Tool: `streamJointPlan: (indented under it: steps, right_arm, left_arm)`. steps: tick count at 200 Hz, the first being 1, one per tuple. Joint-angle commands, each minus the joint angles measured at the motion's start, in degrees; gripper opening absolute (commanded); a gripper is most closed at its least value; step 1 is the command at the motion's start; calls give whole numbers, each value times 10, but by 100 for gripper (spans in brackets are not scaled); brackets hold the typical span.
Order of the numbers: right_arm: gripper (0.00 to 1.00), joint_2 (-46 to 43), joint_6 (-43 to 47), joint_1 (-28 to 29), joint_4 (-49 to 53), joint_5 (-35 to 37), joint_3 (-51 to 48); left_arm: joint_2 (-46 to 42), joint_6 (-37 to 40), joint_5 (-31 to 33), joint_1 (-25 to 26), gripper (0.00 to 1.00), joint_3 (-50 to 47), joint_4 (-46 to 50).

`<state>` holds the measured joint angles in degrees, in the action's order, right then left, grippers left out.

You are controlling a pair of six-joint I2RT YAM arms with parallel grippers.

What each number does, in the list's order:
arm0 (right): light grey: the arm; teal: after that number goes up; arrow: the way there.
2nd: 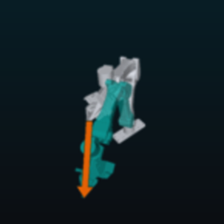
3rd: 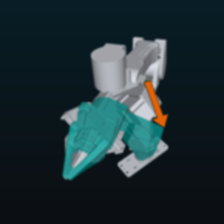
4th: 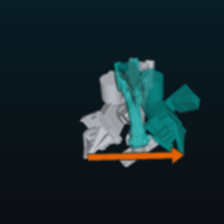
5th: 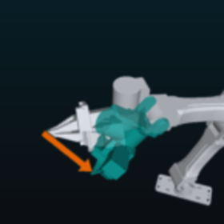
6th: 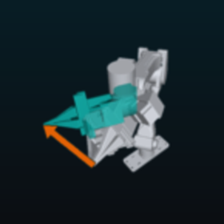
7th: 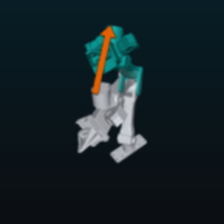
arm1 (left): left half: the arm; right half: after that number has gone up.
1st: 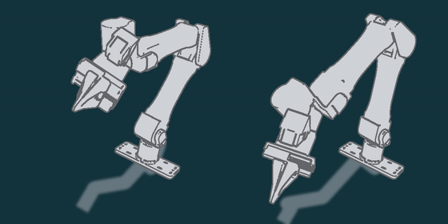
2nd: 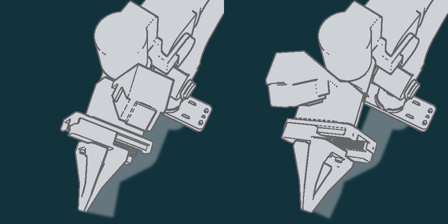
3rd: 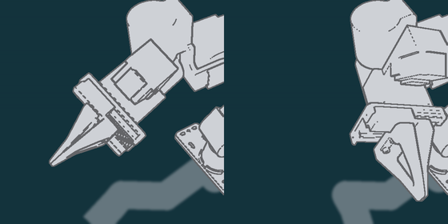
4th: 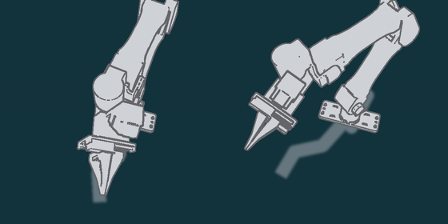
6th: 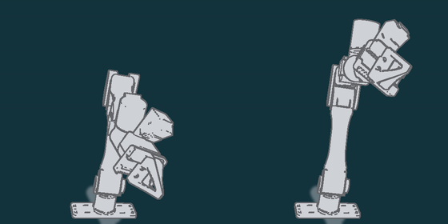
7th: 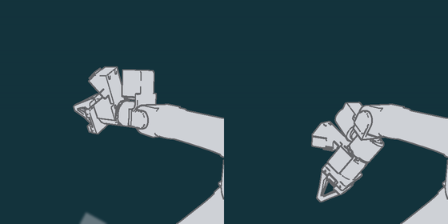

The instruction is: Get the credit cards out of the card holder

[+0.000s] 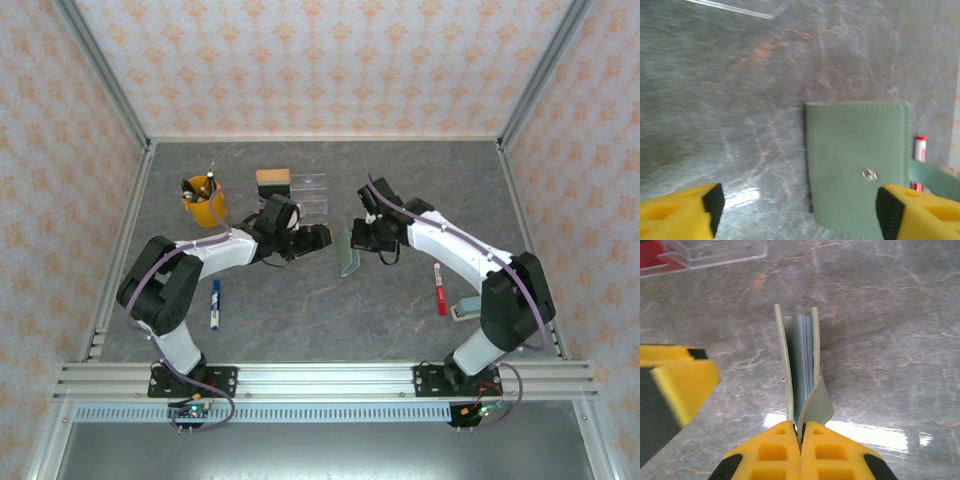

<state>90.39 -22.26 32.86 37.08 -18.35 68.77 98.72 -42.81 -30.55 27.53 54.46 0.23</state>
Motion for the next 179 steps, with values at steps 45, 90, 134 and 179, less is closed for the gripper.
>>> streamJointPlan:
  steps: [45,90,134,179]
  right_arm:
    - [4,39,20,37,-9,-55,66]
    - [2,54,12,31,41,44,53]
    - [2,44,-10,-12,60,101,7]
    - [1,70,-13,-35,65,113,-18]
  left_arm:
    - [-95,-21,112,-26,100,-63,28]
    - [-100,-22,103,-27,100,-74,26]
    - [-72,-29,19,-25,92,-68,-31]
    - [-28,-53,-52,-15,71,-45,-81]
